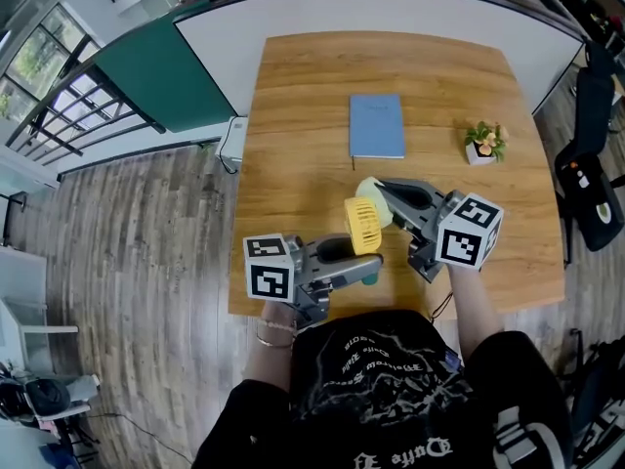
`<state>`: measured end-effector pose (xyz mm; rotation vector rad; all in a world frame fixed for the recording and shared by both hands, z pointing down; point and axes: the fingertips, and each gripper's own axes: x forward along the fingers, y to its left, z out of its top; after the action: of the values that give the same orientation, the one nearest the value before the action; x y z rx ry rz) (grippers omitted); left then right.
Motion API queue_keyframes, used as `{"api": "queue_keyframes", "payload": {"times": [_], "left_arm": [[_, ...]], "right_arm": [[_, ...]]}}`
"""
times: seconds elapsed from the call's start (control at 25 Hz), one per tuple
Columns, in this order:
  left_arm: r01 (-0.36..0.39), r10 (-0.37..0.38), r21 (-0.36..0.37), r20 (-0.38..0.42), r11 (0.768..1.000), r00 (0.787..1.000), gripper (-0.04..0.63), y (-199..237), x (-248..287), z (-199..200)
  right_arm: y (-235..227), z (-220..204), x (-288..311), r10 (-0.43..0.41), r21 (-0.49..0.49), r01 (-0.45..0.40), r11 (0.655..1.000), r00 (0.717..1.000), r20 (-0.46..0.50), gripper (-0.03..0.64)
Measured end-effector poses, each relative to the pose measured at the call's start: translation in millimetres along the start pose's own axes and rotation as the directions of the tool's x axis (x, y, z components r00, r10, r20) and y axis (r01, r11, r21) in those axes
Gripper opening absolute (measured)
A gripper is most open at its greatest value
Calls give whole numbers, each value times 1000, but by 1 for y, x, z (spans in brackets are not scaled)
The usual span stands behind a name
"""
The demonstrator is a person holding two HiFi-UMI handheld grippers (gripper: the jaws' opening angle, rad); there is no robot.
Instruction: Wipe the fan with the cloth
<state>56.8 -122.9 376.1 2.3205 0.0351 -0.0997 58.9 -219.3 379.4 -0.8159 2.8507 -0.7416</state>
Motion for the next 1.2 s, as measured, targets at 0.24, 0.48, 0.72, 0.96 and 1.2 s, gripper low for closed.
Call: {"api": "queue_keyframes", "payload": {"times": [0.24,0.48,0.72,0.96,1.2], "left_arm": [[6,-6,10,-8,1000,1000,198,3,-2,2],[-10,10,2,7,1000,1000,198,5,-4,3],[-22,22,12,5,1000,1000,198,7,-5,2],[-40,41,38,-22,998,999,198,9,-6,-1],[-68,69,47,-38,997,997,198,13,-9,-5]], "right_arm": [[7,-13,6,48,-50,-52,997,996,-77,25],[26,-22,-7,95,-173,-119,978,985,-143,24],[42,-18,-16,137,-240,-173,955,978,-160,23],[57,-17,-24,199,-263,-242,934,963,-180,23],[72,-24,-35,283,-229,-333,915,932,-228,23]]}}
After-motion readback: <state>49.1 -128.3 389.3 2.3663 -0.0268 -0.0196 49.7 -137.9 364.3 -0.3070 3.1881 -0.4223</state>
